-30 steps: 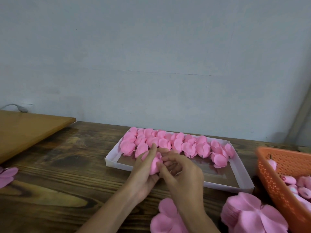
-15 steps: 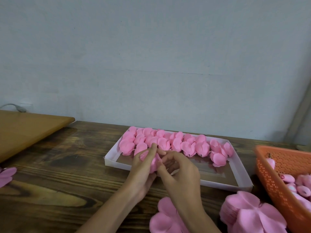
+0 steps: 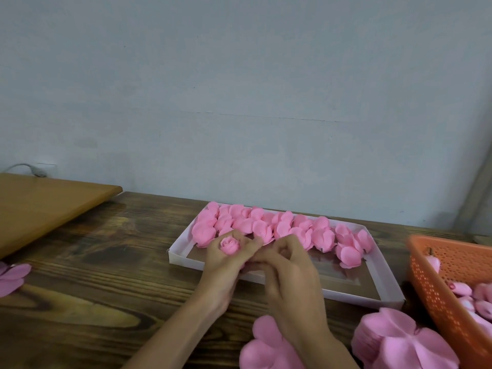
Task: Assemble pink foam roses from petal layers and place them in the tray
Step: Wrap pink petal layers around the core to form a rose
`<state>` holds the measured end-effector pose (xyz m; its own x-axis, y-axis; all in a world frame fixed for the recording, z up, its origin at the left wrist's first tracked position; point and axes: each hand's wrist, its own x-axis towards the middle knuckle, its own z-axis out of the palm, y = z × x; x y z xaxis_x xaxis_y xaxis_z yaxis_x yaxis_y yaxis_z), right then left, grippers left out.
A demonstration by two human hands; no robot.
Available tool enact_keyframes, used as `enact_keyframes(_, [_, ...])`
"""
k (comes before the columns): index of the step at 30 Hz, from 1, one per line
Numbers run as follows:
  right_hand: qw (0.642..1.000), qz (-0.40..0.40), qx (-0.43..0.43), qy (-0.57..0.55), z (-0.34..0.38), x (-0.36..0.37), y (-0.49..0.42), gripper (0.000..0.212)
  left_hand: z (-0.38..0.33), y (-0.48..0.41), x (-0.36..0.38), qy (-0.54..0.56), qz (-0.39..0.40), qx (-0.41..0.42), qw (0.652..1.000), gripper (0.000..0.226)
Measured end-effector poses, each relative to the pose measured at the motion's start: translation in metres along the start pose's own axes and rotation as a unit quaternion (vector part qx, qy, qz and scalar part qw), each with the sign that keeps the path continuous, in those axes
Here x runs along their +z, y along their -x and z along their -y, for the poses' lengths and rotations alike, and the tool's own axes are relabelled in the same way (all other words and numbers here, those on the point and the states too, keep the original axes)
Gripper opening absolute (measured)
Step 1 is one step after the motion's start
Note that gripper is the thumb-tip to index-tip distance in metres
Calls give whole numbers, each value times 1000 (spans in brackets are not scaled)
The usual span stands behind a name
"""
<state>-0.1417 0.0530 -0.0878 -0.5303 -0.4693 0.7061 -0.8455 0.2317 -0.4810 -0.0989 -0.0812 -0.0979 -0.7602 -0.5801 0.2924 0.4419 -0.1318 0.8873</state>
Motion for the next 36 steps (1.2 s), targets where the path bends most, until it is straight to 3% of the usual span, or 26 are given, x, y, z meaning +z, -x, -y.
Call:
enact_keyframes(3, [996,-76,21,-43,-6,-10,-7,31,6,-2,-3,-129,14,50,990,41])
enact_keyframes(6, [998,8,-52,-27,-6,-15,-9,33,17,-4,0,-183,56,92,977,14])
enact_keyframes(8, [995,45,-90,11,-4,-13,-6,25,20,-4,2,-130,70,46,988,5])
enact_keyframes(11, [994,45,-96,39,-4,-8,-2,19,18,-6,3,30,83,-66,994,22])
enact_keyframes(19, [994,7,-101,30,-6,-2,-1,18,18,-6,6,-41,41,-50,997,26])
enact_keyframes(25, [995,19,-90,40,-4,1,2,20,19,-7,7,-7,26,-70,997,20])
enact_keyframes(28, [995,22,-85,41,-2,0,1,24,19,-7,3,-57,26,-52,997,22])
enact_keyframes(32, [999,-44,-20,16,-5,-5,-2,23,0,-11,-9,-260,-56,27,964,40])
enact_keyframes(36, [994,-105,43,4,-12,-11,-8,29,-24,-26,-12,-304,-77,-116,942,28])
